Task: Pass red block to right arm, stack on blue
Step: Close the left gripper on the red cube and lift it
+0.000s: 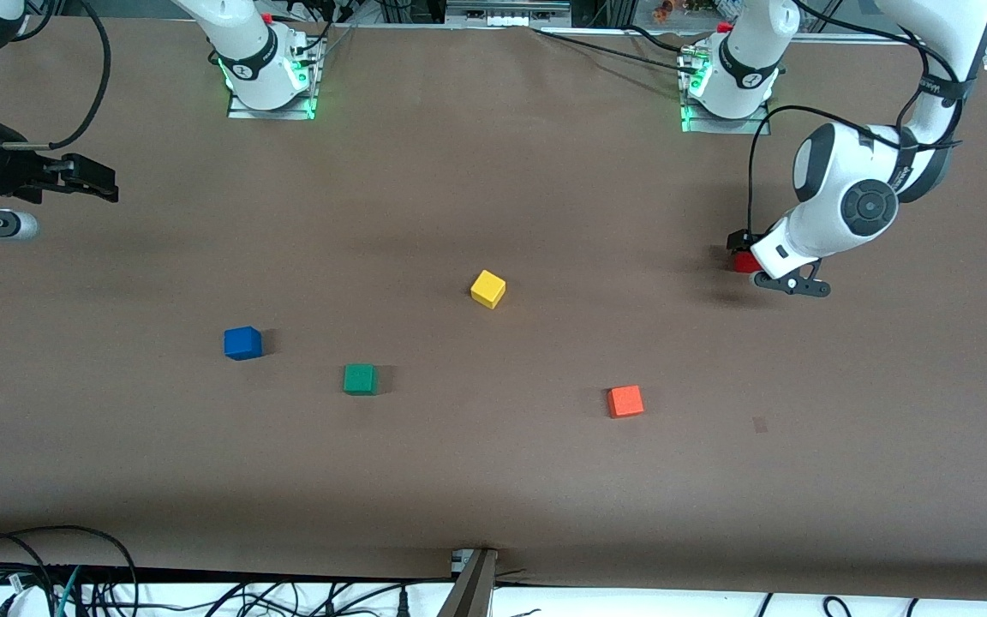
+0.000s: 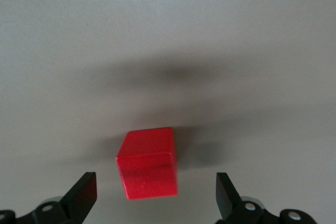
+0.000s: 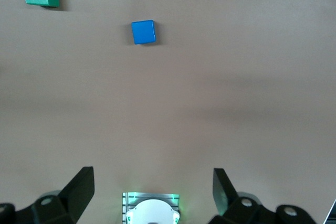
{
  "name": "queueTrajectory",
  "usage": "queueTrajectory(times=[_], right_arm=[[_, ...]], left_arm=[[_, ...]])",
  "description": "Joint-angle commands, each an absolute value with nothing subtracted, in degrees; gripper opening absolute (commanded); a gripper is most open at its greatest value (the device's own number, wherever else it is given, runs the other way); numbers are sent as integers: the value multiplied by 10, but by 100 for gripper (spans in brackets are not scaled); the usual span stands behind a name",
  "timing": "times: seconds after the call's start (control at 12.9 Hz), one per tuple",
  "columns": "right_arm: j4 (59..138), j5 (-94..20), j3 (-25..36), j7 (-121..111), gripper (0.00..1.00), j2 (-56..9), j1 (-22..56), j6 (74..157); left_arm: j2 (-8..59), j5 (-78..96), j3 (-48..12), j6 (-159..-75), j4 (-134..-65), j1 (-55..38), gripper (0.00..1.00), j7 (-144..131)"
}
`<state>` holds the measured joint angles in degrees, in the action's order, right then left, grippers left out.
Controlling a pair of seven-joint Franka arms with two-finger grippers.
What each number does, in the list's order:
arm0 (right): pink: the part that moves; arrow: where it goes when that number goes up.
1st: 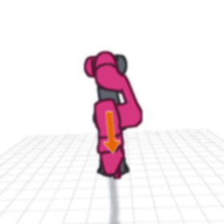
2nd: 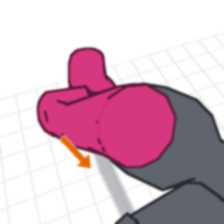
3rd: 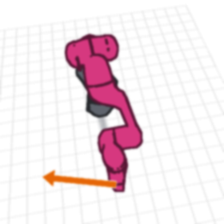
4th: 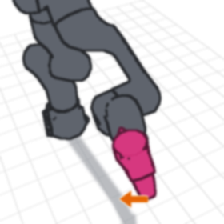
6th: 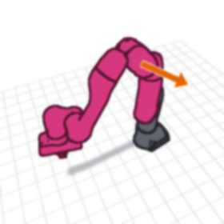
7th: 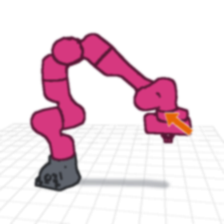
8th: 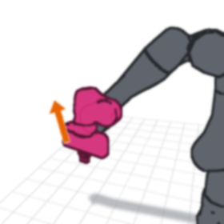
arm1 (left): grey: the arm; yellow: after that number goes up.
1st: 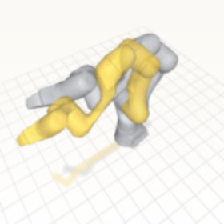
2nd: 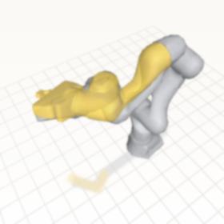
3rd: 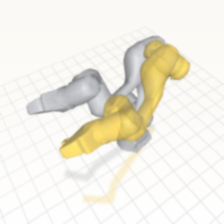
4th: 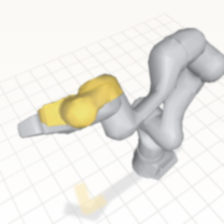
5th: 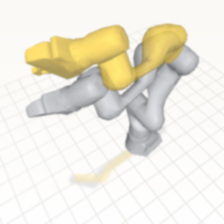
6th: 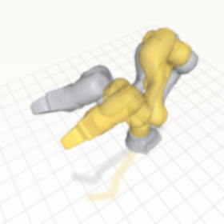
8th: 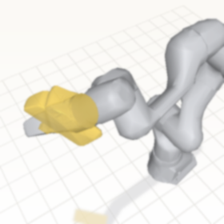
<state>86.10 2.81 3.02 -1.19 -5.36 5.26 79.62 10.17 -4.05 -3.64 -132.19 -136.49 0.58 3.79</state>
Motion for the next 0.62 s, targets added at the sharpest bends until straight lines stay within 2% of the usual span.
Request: queueTrajectory(times=[0.0, 0.54], right_arm=[[846, 20, 32, -18, 100, -68, 55, 792], [846, 19, 31, -17, 100, -70, 62, 788]], left_arm=[[119, -59, -38, -1356, -1372, 32, 100, 52], [141, -50, -40, -1373, -1383, 35, 100, 51]])
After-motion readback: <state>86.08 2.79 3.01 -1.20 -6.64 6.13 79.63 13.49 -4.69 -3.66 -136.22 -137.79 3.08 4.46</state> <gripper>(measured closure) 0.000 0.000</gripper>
